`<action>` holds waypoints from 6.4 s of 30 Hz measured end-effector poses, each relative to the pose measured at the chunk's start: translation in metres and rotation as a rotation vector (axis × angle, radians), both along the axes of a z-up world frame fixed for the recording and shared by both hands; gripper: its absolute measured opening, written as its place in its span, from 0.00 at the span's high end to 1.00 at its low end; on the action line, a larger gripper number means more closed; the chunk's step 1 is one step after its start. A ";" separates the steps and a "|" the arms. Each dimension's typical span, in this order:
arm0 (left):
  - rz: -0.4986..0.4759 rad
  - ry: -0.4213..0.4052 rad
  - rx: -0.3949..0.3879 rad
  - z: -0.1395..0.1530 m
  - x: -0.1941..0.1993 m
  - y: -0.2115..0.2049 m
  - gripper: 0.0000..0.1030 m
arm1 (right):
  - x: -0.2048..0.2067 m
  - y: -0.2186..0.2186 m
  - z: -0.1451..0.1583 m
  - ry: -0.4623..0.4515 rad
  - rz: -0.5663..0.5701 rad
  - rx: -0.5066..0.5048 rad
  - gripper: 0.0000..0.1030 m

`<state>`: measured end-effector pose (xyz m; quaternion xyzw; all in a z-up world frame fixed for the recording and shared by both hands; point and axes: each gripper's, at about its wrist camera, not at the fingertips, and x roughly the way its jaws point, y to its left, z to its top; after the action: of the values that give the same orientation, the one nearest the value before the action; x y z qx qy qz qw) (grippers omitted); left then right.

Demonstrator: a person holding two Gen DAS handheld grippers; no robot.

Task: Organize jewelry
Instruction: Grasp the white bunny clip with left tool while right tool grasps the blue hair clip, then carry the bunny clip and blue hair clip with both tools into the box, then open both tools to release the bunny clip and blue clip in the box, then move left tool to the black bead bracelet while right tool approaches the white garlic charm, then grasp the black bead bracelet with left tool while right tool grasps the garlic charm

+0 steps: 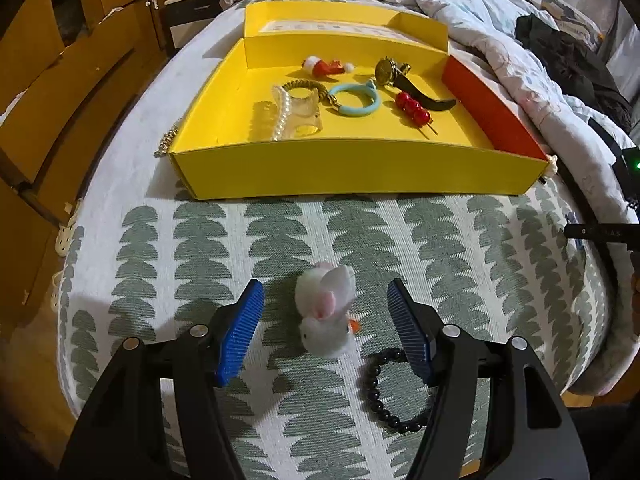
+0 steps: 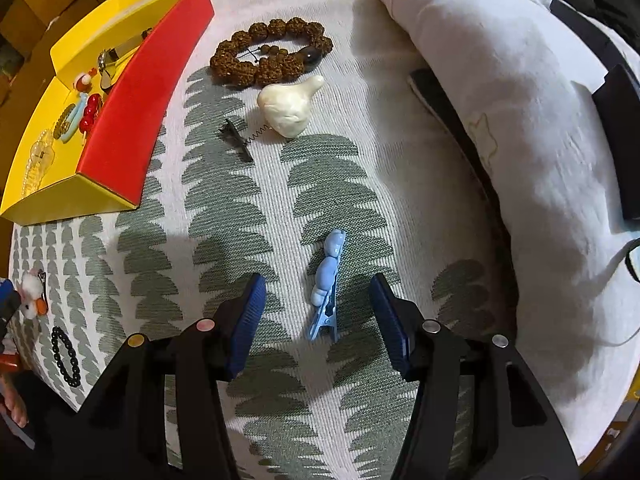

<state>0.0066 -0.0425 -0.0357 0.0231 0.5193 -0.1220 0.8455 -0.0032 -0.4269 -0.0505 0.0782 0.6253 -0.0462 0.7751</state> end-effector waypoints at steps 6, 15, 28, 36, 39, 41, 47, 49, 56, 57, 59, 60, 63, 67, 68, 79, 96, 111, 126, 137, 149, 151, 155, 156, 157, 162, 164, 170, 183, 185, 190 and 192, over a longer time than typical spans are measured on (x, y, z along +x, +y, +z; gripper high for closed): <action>0.006 0.039 0.047 -0.015 0.006 -0.007 0.38 | -0.001 -0.008 -0.003 -0.002 -0.005 0.027 0.44; 0.010 0.114 0.057 -0.034 0.012 -0.008 0.39 | 0.002 -0.014 -0.003 -0.012 -0.002 0.037 0.47; 0.024 0.158 0.034 -0.039 0.014 -0.004 0.65 | 0.001 0.004 0.000 -0.011 0.014 0.048 0.73; 0.028 0.150 0.011 -0.032 0.014 -0.001 0.66 | 0.002 -0.009 0.004 -0.027 -0.003 0.078 0.84; 0.028 0.134 0.007 -0.026 0.012 -0.001 0.66 | 0.002 -0.008 0.006 -0.031 -0.001 0.095 0.84; 0.030 0.133 -0.001 -0.024 0.009 0.003 0.66 | 0.002 -0.004 0.006 -0.028 0.007 0.087 0.84; 0.026 0.115 -0.013 -0.017 0.008 0.005 0.66 | 0.002 0.002 0.021 -0.061 0.016 0.076 0.84; 0.020 0.100 -0.022 -0.012 0.005 0.006 0.67 | 0.000 0.005 0.031 -0.080 0.028 0.081 0.84; 0.024 0.053 -0.108 0.016 0.011 0.010 0.67 | -0.001 0.029 0.076 -0.188 0.083 0.104 0.84; 0.027 0.045 -0.121 0.022 0.014 0.010 0.67 | 0.003 0.035 0.083 -0.211 0.094 0.123 0.84; 0.030 0.032 -0.143 0.032 0.022 0.008 0.67 | 0.012 0.052 0.093 -0.236 0.121 0.145 0.84; 0.034 0.022 -0.153 0.039 0.027 0.006 0.67 | 0.017 0.060 0.095 -0.246 0.127 0.155 0.84; 0.030 -0.002 -0.174 0.056 0.043 -0.004 0.67 | 0.039 0.090 0.103 -0.261 0.181 0.193 0.84; 0.014 -0.006 -0.172 0.065 0.070 -0.019 0.67 | 0.066 0.120 0.095 -0.248 0.228 0.220 0.84; 0.009 0.004 -0.172 0.064 0.080 -0.024 0.67 | 0.074 0.126 0.091 -0.238 0.236 0.217 0.84; -0.001 0.111 -0.091 0.016 0.138 -0.053 0.67 | 0.133 0.140 0.045 -0.146 0.244 0.160 0.84; -0.002 0.135 -0.025 -0.013 0.159 -0.057 0.64 | 0.151 0.153 0.012 -0.103 0.269 0.101 0.80; 0.008 0.006 -0.052 0.023 0.142 -0.044 0.38 | 0.133 0.132 0.049 -0.216 0.228 0.114 0.49; -0.079 -0.145 -0.004 0.048 0.033 -0.021 0.22 | 0.063 0.020 0.102 -0.418 0.025 0.153 0.45; -0.090 -0.062 0.032 0.009 -0.006 -0.013 0.22 | 0.059 -0.014 0.069 -0.314 -0.035 0.088 0.45; -0.106 0.056 0.055 -0.022 -0.015 -0.017 0.22 | 0.072 -0.011 0.031 -0.212 -0.027 0.044 0.45; -0.111 0.056 0.070 -0.023 -0.016 -0.019 0.22 | 0.075 -0.013 0.027 -0.204 -0.030 0.047 0.45; -0.121 0.069 0.082 -0.027 -0.017 -0.024 0.22 | 0.079 -0.014 0.017 -0.179 -0.031 0.062 0.45; -0.122 0.072 0.086 -0.028 -0.018 -0.024 0.22 | 0.081 -0.015 0.015 -0.174 -0.037 0.065 0.45; -0.122 0.076 0.090 -0.030 -0.017 -0.025 0.22 | 0.082 -0.016 0.013 -0.172 -0.041 0.068 0.45; -0.122 0.119 0.092 -0.039 -0.016 -0.026 0.23 | 0.086 -0.020 0.006 -0.152 -0.056 0.087 0.45; -0.120 0.123 0.092 -0.040 -0.016 -0.026 0.23 | 0.087 -0.021 0.005 -0.150 -0.057 0.088 0.45; -0.121 0.152 0.046 -0.036 -0.020 -0.022 0.24 | 0.087 -0.021 0.007 -0.156 -0.057 0.095 0.45; -0.095 0.204 0.080 -0.048 -0.026 -0.016 0.40 | 0.091 -0.020 0.003 -0.161 -0.062 0.109 0.45; -0.094 0.197 0.097 -0.050 -0.027 -0.017 0.43 | 0.092 -0.020 0.002 -0.165 -0.064 0.113 0.45; -0.102 0.175 0.125 -0.053 -0.032 -0.025 0.48 | 0.095 -0.018 -0.004 -0.151 -0.061 0.117 0.45; -0.102 0.170 0.127 -0.053 -0.035 -0.027 0.53 | 0.096 -0.017 -0.005 -0.158 -0.058 0.125 0.46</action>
<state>-0.0282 -0.0699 -0.0890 0.0927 0.5941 -0.1333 0.7879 0.0928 -0.4437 -0.0551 0.1478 0.5613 -0.0232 0.8140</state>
